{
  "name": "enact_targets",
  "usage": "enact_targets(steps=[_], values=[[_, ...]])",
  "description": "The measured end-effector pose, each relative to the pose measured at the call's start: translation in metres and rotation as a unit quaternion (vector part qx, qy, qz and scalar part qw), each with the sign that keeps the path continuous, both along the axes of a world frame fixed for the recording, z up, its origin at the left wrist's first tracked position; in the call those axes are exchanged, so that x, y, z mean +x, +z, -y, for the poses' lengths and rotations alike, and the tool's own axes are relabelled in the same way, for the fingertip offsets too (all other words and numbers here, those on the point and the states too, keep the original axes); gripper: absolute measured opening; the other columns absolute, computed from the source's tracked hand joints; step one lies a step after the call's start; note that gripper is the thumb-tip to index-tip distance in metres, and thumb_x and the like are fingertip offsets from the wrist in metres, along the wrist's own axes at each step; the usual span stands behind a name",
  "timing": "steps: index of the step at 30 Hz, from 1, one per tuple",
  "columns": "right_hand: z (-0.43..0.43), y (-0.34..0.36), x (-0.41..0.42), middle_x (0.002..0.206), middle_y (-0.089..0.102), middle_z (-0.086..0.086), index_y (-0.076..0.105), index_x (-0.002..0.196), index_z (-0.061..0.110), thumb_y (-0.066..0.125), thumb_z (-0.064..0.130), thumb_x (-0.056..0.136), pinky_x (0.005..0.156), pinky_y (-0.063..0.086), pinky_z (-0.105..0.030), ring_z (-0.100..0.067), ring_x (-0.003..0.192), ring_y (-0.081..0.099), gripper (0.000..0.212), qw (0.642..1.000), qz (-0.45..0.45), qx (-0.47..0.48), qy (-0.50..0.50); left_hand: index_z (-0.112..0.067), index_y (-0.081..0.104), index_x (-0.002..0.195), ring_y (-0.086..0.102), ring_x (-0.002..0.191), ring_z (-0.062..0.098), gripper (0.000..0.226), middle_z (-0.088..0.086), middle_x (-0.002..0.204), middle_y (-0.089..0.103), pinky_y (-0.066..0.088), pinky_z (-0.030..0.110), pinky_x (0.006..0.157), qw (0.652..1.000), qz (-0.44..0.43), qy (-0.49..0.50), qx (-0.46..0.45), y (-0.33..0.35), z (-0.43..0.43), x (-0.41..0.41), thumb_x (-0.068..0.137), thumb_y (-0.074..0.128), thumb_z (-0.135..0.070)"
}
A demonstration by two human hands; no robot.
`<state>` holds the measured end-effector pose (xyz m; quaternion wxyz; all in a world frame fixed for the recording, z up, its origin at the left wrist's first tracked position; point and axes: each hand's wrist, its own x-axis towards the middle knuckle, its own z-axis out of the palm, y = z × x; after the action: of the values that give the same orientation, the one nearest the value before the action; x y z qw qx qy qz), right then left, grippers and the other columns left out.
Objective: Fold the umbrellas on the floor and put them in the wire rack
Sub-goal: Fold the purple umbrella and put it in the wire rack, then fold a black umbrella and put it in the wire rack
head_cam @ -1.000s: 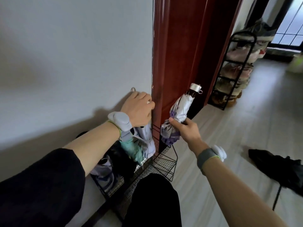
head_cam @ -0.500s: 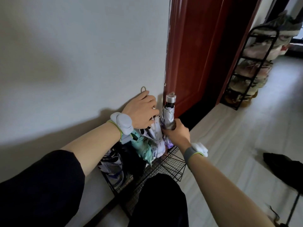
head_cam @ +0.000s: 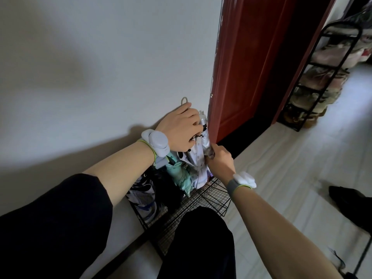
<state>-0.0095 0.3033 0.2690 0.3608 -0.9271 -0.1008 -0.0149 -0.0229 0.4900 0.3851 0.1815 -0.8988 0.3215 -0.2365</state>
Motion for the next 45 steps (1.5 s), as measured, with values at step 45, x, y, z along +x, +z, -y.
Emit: enact_targets(steps=[45], values=[[0.268,-0.064,-0.061,0.144,0.057,-0.012,0.044,0.150,0.016,0.066,0.035,0.093,0.106,0.047,-0.039,-0.033,0.132,0.054,0.063,0.942,-0.244,-0.054,-0.225,-0.029,0.059,0.123,0.055,0.118,0.025,0.029,0.000,0.130,0.055,0.042,0.033,0.085,0.915,-0.377,0.037,-0.138,-0.099,0.287,0.019,0.095,0.052,-0.034]])
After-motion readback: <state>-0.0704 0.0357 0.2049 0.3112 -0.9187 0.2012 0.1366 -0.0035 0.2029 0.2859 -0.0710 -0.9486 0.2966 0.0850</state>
